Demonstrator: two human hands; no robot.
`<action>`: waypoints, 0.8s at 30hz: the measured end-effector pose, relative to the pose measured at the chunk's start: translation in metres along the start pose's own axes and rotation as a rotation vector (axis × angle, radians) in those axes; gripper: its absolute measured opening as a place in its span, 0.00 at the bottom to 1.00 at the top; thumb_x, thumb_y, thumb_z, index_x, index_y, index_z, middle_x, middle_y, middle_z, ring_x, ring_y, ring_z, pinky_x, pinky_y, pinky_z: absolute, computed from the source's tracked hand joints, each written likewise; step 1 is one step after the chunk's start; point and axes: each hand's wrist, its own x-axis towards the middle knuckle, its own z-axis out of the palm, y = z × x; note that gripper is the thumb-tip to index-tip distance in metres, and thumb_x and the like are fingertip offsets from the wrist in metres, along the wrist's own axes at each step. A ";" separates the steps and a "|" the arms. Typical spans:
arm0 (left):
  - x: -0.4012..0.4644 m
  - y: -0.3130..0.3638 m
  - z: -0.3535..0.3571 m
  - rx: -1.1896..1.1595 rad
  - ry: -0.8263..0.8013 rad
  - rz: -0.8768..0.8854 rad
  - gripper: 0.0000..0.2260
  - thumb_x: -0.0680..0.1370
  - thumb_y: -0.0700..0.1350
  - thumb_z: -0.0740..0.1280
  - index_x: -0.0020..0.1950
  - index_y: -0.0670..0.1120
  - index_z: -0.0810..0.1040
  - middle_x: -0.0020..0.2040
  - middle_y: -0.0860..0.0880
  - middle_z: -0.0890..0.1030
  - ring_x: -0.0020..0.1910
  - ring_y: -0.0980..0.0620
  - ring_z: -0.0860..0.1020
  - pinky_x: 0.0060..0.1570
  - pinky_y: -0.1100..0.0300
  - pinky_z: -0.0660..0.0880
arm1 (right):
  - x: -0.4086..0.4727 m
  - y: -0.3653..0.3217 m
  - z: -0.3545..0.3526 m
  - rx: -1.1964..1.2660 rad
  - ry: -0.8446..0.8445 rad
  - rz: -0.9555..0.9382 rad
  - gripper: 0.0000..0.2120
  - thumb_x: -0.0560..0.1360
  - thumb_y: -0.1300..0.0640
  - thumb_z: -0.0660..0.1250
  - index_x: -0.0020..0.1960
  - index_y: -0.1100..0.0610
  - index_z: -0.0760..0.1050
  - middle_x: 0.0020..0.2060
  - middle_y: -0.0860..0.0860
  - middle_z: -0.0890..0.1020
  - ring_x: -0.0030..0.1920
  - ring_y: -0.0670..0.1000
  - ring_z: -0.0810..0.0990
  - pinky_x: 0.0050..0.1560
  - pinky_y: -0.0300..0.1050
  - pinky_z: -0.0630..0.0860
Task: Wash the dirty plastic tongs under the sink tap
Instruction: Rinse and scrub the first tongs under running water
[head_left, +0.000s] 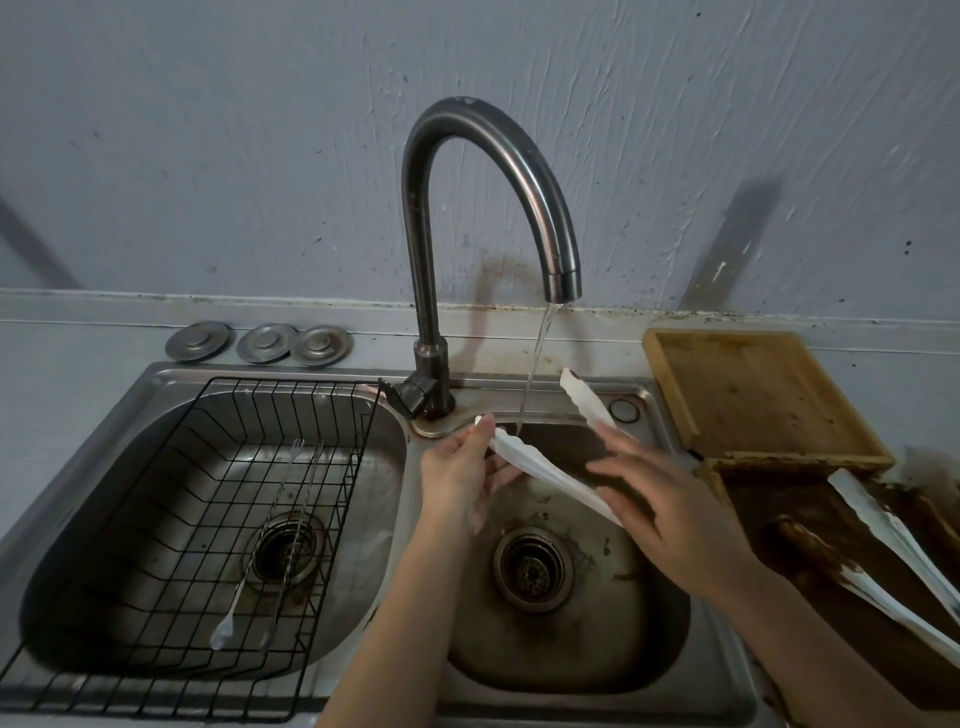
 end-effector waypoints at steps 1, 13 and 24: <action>0.000 0.000 0.000 -0.002 -0.003 0.008 0.11 0.76 0.42 0.68 0.52 0.34 0.76 0.41 0.37 0.82 0.37 0.44 0.84 0.31 0.57 0.82 | -0.001 -0.001 0.000 0.043 0.116 0.023 0.15 0.74 0.53 0.64 0.60 0.54 0.74 0.71 0.48 0.65 0.68 0.42 0.66 0.64 0.30 0.65; 0.000 -0.011 0.006 0.049 -0.069 0.095 0.08 0.79 0.41 0.63 0.49 0.38 0.78 0.46 0.41 0.83 0.48 0.47 0.83 0.44 0.57 0.81 | 0.003 0.011 0.003 0.175 -0.058 0.716 0.11 0.79 0.49 0.53 0.42 0.52 0.68 0.33 0.55 0.78 0.34 0.55 0.80 0.36 0.52 0.79; 0.002 -0.010 0.007 0.394 -0.096 -0.012 0.10 0.80 0.36 0.59 0.47 0.38 0.79 0.39 0.42 0.84 0.33 0.53 0.83 0.30 0.64 0.79 | 0.006 0.022 -0.005 0.182 0.048 0.717 0.08 0.79 0.53 0.57 0.48 0.57 0.71 0.32 0.50 0.74 0.29 0.47 0.73 0.28 0.37 0.65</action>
